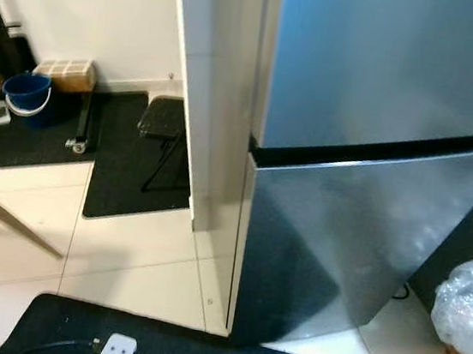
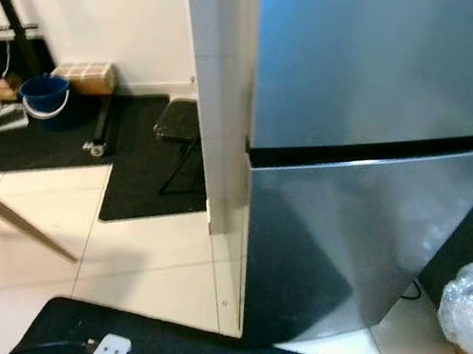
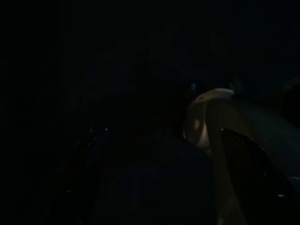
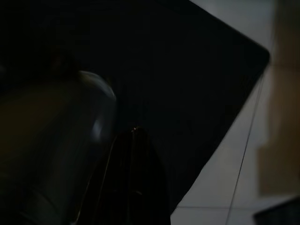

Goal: Restocking fridge

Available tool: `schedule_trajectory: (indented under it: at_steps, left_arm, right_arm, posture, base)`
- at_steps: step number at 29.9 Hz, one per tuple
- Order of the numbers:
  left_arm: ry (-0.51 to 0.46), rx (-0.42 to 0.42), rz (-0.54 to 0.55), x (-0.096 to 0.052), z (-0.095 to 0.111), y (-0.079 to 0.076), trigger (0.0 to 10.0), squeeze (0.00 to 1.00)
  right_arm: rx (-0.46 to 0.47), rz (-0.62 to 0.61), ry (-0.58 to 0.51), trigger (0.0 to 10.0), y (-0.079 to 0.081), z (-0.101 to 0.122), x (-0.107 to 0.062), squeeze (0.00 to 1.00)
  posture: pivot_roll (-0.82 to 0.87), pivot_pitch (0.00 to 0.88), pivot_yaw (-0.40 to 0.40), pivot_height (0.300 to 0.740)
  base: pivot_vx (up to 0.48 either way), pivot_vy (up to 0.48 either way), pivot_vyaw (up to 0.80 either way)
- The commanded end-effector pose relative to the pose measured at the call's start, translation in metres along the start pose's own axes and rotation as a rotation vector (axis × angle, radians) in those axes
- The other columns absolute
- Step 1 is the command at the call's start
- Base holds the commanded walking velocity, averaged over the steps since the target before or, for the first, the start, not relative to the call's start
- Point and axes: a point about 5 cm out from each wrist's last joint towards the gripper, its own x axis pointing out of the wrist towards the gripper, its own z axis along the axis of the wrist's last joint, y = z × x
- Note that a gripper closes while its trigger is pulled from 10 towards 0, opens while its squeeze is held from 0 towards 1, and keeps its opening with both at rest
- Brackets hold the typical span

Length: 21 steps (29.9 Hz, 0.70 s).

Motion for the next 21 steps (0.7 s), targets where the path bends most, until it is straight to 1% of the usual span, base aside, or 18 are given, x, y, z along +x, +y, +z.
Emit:
schedule_trajectory:
  at_steps: [1,21]
  left_arm:
    - [0.034,0.006,0.004,-0.0018,-0.0096,0.0012,10.0,0.0]
    - [0.03,0.007,0.005,-0.0015,-0.007,0.0024,10.0,0.0]
  right_arm:
    - [0.001,0.0,-0.02,10.0,-0.0006,0.0065,0.0004,0.0]
    - [0.003,0.009,-0.023,10.0,0.0008,0.0076,0.0005,0.0]
  posture:
    - [0.0,0.0,0.058,0.74]
    - [0.0,0.0,0.061,0.74]
  base:
    - [0.0,0.0,0.79]
    - [0.0,0.0,0.79]
